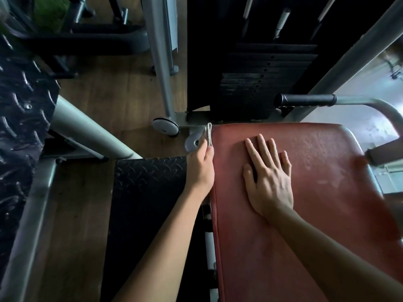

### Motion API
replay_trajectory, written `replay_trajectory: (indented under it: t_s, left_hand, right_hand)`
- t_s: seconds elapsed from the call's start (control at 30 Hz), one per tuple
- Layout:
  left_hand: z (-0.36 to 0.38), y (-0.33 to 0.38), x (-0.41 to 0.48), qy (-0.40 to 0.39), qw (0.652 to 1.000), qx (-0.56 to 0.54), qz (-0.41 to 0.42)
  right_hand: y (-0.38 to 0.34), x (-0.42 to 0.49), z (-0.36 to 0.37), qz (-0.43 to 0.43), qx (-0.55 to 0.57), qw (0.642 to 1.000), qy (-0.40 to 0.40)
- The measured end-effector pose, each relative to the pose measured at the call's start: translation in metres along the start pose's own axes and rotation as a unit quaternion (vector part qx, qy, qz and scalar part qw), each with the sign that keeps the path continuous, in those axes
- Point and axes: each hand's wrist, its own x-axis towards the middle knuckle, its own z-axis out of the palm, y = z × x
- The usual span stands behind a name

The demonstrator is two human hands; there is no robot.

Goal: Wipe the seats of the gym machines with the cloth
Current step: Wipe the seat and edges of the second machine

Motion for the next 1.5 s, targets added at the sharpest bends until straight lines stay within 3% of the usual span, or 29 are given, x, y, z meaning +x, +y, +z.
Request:
replay_trajectory:
  t_s: [0.3,0.6,0.87,0.97,1.03,1.1,1.17,1.27,1.5]
  left_hand:
    - [-0.006,-0.031,-0.052,-0.049,0.998,-0.049,0.009]
    - [0.004,0.009,0.007,-0.008,0.999,-0.024,0.021]
    - [-0.007,-0.002,-0.058,-0.031,0.996,-0.087,0.013]
    - [-0.007,0.0,-0.079,0.006,0.998,-0.049,0.028]
    - [-0.002,0.001,-0.094,0.039,0.995,0.042,0.082]
    - [0.005,0.005,-0.111,0.058,0.971,0.174,0.151]
    - [0.017,0.007,-0.118,0.046,0.921,0.307,0.235]
    - [0.037,0.002,-0.122,0.029,0.855,0.45,0.256]
    - [0.098,0.006,-0.15,-0.098,0.781,0.54,0.297]
  right_hand:
    - [0.0,0.0,-0.001,0.003,-0.001,1.0,-0.004]
    - [0.002,0.0,0.001,0.001,0.005,1.0,0.004]
    - [0.003,0.0,-0.002,-0.005,0.02,1.0,-0.004]
    - [0.007,0.001,-0.003,-0.012,0.078,0.997,-0.015]
    - [0.014,0.002,-0.01,-0.006,0.182,0.983,-0.032]
    - [0.032,-0.007,-0.021,-0.007,0.239,0.97,-0.038]
    - [0.065,-0.035,-0.031,-0.028,0.149,0.988,-0.035]
    - [0.12,-0.09,-0.045,-0.03,0.034,0.998,-0.052]
    - [0.182,-0.135,-0.065,0.014,-0.004,0.997,-0.072]
